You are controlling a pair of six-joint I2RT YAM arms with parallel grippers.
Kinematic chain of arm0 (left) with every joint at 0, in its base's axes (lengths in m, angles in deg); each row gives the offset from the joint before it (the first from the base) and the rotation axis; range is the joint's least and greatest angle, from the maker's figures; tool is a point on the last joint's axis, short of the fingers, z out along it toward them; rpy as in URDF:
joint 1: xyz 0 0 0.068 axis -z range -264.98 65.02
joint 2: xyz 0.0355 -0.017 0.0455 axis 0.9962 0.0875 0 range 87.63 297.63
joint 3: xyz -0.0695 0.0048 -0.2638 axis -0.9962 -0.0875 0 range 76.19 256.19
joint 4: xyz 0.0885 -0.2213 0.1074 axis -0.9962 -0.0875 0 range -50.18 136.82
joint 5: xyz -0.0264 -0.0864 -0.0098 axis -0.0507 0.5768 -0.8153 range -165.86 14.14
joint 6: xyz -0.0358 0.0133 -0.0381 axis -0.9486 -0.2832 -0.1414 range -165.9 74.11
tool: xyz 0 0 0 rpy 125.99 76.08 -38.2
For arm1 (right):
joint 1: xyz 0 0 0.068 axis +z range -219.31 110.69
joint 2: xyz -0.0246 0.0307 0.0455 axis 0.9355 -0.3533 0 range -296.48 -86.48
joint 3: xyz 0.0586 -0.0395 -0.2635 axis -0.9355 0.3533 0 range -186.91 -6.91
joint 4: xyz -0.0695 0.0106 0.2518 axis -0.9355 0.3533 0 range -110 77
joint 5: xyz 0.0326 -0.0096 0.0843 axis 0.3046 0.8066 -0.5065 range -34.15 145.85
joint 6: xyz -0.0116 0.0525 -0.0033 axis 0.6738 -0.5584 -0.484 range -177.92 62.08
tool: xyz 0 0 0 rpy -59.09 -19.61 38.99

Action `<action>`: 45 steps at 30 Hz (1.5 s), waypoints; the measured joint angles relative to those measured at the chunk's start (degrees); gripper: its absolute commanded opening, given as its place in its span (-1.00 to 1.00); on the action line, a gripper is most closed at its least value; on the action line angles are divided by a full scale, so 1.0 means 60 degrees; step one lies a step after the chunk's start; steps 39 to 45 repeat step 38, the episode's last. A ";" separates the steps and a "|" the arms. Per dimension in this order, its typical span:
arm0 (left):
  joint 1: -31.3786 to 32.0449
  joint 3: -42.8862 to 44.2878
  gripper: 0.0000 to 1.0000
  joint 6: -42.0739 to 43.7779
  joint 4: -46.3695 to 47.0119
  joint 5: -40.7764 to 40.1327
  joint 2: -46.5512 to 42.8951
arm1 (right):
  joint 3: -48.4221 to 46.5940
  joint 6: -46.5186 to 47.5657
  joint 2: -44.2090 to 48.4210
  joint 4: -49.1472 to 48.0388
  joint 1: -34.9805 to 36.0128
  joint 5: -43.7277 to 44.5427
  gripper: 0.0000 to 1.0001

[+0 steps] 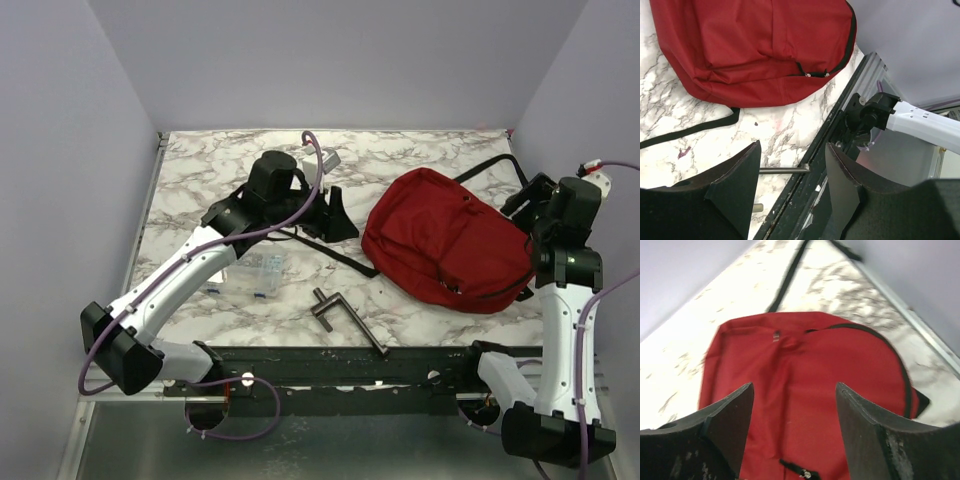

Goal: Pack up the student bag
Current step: Move the student bag to the center of the board, then reset both arms

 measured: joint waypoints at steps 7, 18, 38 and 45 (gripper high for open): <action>-0.0193 -0.0364 0.30 0.0171 -0.0007 -0.0765 -0.1260 | -0.1985 0.0073 -0.0193 0.0036 0.0000 -0.3286 0.47; -0.0375 -0.0415 0.78 0.0747 0.0127 -0.4065 -0.5031 | -0.4320 -0.0229 -0.0878 -0.0033 0.0171 -0.4881 0.99; -0.0390 -0.0433 0.91 0.1570 0.0379 -0.6659 -0.6492 | -0.5071 -0.0095 -0.0342 -0.0120 0.0219 -0.4415 1.00; -0.0390 -0.0433 0.91 0.1570 0.0379 -0.6659 -0.6492 | -0.5071 -0.0095 -0.0342 -0.0120 0.0219 -0.4415 1.00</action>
